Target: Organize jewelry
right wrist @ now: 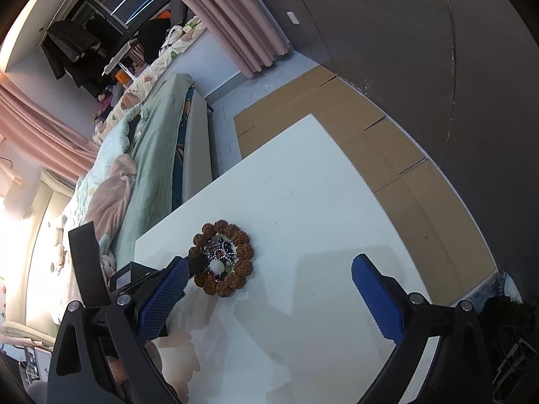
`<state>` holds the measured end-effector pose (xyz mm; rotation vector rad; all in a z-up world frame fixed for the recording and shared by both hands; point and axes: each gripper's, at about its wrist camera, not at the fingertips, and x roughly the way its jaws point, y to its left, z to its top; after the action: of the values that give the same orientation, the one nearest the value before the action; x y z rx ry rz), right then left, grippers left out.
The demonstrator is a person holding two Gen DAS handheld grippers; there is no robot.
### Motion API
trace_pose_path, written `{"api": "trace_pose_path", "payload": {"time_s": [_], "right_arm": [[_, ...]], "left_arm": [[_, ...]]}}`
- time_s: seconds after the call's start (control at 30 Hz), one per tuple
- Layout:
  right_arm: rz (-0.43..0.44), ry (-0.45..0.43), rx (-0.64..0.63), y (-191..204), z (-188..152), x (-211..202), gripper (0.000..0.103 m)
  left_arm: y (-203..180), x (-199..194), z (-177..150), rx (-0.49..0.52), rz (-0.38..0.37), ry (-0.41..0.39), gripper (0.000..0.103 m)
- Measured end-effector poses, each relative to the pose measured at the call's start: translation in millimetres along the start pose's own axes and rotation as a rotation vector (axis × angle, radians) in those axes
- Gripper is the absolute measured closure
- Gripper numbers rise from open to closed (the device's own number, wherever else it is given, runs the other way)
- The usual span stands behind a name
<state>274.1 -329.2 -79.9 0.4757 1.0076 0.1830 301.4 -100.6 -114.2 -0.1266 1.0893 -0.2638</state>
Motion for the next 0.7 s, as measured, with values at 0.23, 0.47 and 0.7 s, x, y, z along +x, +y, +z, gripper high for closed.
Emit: {"api": "trace_pose_path", "payload": {"time_s": [0.23,0.47,0.7], "right_arm": [[-0.016,-0.002,-0.003,4,0,1,0.008],[-0.030,0.006,-0.012,12,-1,10,0.008],[-0.033,0.033,-0.041,29,-5,27,0.010]], "left_arm": [[-1,-35,0,0.007,-0.110,-0.056,0.085],[3,-62,3,0.020,-0.166,-0.103,0.085],[29,-87,1,-0.012,-0.167,-0.149,0.085]]}}
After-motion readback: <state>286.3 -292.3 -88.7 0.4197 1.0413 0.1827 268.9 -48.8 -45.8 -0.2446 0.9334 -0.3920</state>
